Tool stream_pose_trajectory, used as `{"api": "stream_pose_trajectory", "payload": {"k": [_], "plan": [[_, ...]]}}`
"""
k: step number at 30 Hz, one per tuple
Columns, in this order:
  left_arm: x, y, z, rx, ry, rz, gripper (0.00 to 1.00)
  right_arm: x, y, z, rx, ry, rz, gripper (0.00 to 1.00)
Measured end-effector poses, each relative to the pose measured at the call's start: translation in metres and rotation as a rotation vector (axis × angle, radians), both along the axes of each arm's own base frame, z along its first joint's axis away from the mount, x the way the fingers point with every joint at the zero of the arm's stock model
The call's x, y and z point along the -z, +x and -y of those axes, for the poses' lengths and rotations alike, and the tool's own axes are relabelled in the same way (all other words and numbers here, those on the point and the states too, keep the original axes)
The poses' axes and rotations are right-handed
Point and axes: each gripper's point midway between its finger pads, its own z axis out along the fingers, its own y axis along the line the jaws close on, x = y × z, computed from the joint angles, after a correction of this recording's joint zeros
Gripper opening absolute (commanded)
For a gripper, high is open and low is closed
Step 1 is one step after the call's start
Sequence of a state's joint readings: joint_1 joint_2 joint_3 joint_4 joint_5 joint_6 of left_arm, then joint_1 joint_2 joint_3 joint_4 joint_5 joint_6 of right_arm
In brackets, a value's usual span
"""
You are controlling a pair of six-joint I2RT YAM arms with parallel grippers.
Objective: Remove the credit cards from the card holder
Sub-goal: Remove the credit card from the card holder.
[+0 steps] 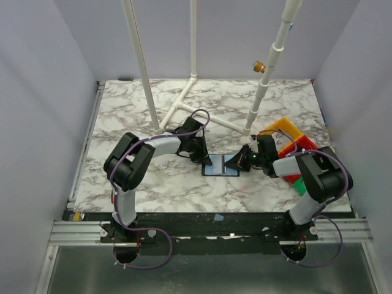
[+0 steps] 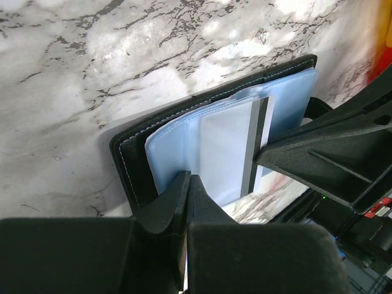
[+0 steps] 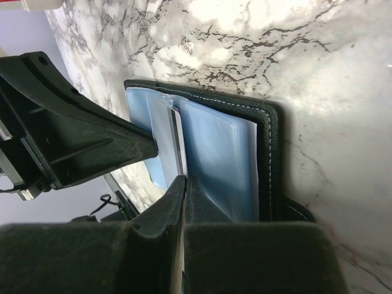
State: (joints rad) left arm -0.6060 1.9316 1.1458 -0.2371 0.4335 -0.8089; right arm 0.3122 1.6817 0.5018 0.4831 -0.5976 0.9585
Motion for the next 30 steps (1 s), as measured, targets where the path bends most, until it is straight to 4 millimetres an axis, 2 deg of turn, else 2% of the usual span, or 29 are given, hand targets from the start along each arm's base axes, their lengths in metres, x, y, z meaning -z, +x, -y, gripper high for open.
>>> {"api": "stream_pose_trajectory", "payload": {"k": [10, 30], "plan": [[0.001, -0.001, -0.002, -0.003, -0.016, -0.009, 0.0, 0.002, 0.0, 0.008, 0.025, -0.055, 0.003, 0.01], [0.0, -0.001, -0.002, -0.003, -0.023, -0.006, 0.0, -0.013, 0.001, 0.038, 0.071, -0.167, 0.058, 0.01]]}}
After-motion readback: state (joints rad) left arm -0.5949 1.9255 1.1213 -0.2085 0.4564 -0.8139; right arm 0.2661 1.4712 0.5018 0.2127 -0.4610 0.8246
